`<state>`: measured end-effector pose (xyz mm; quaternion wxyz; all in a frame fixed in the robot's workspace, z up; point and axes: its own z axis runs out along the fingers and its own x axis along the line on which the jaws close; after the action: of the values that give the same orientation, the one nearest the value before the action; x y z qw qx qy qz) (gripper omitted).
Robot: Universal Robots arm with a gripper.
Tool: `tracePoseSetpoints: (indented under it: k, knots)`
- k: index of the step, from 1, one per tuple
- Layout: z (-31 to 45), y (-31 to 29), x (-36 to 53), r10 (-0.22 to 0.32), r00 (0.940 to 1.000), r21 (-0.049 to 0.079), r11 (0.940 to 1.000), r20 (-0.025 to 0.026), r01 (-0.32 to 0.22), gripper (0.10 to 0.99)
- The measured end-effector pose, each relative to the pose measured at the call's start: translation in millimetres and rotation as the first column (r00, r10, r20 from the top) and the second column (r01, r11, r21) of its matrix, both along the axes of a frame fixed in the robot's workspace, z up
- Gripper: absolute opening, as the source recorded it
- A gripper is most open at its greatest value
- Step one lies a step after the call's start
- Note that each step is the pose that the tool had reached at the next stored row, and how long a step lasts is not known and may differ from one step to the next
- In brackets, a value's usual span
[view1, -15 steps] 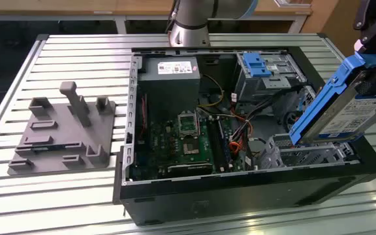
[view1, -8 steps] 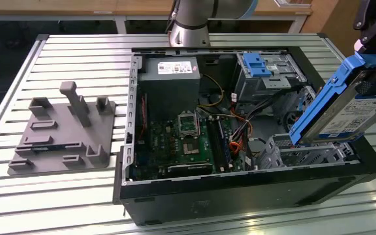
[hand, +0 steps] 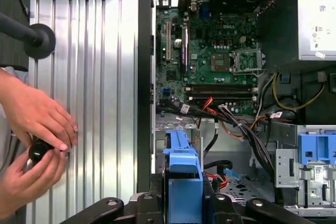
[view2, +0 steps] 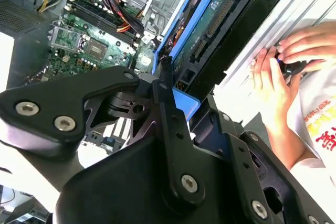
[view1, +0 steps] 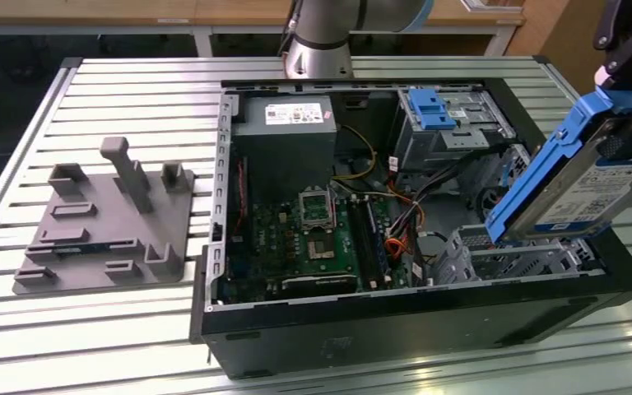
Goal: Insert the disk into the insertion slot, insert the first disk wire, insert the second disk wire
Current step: 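Insert the disk into the insertion slot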
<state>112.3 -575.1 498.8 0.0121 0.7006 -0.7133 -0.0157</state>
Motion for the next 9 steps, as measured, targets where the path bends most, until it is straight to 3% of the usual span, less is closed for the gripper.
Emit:
tracePoseSetpoints:
  k: [9]
  knots:
    - [0.0,-1.4,0.0,0.006,1.0000,0.102,0.9948,0.0003,-0.006,0.365]
